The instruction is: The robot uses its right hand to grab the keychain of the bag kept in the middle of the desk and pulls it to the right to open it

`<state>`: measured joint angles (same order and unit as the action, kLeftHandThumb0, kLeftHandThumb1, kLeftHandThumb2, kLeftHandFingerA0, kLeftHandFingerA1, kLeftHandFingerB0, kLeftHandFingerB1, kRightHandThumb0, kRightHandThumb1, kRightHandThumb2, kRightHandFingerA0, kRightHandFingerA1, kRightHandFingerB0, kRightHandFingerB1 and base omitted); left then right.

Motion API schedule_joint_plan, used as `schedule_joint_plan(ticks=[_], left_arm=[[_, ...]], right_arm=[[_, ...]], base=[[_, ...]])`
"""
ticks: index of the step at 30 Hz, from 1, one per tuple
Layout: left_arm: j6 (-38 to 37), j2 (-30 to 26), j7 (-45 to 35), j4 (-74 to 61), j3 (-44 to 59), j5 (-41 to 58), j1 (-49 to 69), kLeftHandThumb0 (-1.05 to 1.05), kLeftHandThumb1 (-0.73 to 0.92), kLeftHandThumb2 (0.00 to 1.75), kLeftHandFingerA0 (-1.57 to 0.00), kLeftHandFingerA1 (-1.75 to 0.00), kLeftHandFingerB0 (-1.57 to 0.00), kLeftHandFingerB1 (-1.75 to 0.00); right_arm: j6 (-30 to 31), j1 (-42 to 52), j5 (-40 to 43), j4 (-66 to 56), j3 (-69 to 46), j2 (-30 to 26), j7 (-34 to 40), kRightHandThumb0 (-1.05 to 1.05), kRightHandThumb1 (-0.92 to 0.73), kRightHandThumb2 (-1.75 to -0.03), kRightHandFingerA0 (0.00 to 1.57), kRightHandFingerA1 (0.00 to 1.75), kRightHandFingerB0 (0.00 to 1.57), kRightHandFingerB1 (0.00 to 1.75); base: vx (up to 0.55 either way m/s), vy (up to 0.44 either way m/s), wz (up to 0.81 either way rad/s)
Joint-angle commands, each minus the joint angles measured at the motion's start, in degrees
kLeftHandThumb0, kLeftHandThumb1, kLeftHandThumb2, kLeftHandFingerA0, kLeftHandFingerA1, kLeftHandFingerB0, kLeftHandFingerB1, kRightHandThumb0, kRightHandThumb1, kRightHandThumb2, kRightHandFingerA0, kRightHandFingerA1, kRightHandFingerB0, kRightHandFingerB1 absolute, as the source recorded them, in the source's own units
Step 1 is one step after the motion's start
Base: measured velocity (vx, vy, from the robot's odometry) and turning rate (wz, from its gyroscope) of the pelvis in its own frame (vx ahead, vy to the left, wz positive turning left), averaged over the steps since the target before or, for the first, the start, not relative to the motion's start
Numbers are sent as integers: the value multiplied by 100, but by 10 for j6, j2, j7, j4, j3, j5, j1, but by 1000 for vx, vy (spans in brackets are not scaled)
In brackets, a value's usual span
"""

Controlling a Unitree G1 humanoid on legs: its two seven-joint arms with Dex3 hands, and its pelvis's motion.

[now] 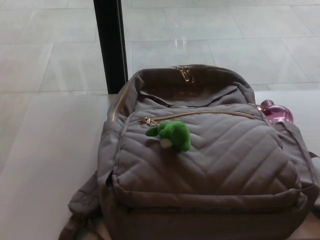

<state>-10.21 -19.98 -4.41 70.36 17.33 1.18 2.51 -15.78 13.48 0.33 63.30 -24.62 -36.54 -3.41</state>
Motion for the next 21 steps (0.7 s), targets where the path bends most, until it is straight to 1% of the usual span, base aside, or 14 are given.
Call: schedule_joint_plan(ticks=[1, 3, 6, 7, 8, 10, 11, 13, 14, 15, 16, 17, 19, 21], left_arm=[[-53, -21, -5, 26, 28, 26, -9, -55, 58, 59, -77, -54, -61, -42], [-58, -21, -5, 28, 31, 24, -9, -55, 58, 59, -77, -54, -61, -42], [-64, -22, 6, 22, 16, 8, -2, -56, 60, 59, -76, -51, -61, -41], [-54, -18, 0, 25, 28, 23, -6, -56, 58, 59, -75, -52, -61, -42], [-55, -16, -5, 29, 28, 23, -6, -55, 59, 59, -73, -50, -58, -41], [-56, -15, -12, 30, 32, 29, -6, -56, 58, 59, -73, -52, -56, -41], [-56, -16, -10, 34, 31, 26, -6, -60, 47, 83, -67, -61, -51, -53], [-61, -13, -11, 27, 34, 32, -3, -56, 58, 59, -71, -49, -60, -41], [-59, -12, -10, 30, 34, 31, -6, -55, 58, 59, -71, -50, -58, -41], [-58, -12, -9, 31, 33, 30, -7, -55, 58, 59, -71, -50, -58, -41], [-63, -12, -13, 30, 34, 32, -5, -57, 47, 83, -65, -62, -52, -54], [-64, -10, -13, 29, 36, 34, -5, -54, 58, 58, -69, -50, -58, -41], [-65, -10, -10, 27, 31, 30, -5, -54, 59, 59, -69, -50, -57, -41], [-67, -12, -9, 28, 28, 26, -6, -55, 59, 59, -70, -49, -58, -41]], right_arm=[[-76, -13, 57, 15, -48, -19, -18, -57, -56, -57, 99, 117, 44, 46], [-75, -17, 65, 15, -62, -16, -28, -57, -56, -57, 99, 117, 44, 46], [-33, -35, 104, -3, -99, -22, -64, -75, -59, -59, 73, 127, 10, 48], [-16, -50, 113, -26, -106, -34, -74, -77, -67, -60, 51, 91, 1, 37], [-10, -66, 121, -30, -115, -41, -82, -82, -55, -93, 41, 75, 4, 21], [0, -78, 127, -59, -124, -43, -85, -77, -54, -92, 40, 77, 3, 30], [21, -101, 152, -112, -135, -47, -108, -72, -69, -61, 54, 85, 5, 34], [32, -135, 155, -175, -131, -50, -105, -92, -56, -92, 63, 81, 6, 43], [69, -134, 168, -237, -132, -46, -105, -81, -66, -60, 49, 67, 11, 42], [86, -132, 172, -265, -133, -43, -106, -81, -66, -60, 49, 67, 11, 42], [100, -140, 178, -320, -126, -37, -98, -85, -54, -91, 51, 74, 13, 47], [112, -178, 193, -389, -108, -26, -94, -77, -61, -59, 54, 60, 21, 34], [119, -209, 169, -450, -75, -19, -74, -80, -54, -85, 44, 57, 13, 39], [157, -226, 169, -502, -55, -15, -68, -73, -53, -83, 44, 54, 15, 39]], base=[[0, 0, 0], [0, 0, 0], [0, 0, 0], [0, 0, 0], [0, 0, 0], [0, 0, 0], [0, 0, 0], [0, 0, 0], [0, 0, 0], [0, 0, 0], [0, 0, 0], [9, -8, 6], [0, 0, 0], [0, 0, 0]])
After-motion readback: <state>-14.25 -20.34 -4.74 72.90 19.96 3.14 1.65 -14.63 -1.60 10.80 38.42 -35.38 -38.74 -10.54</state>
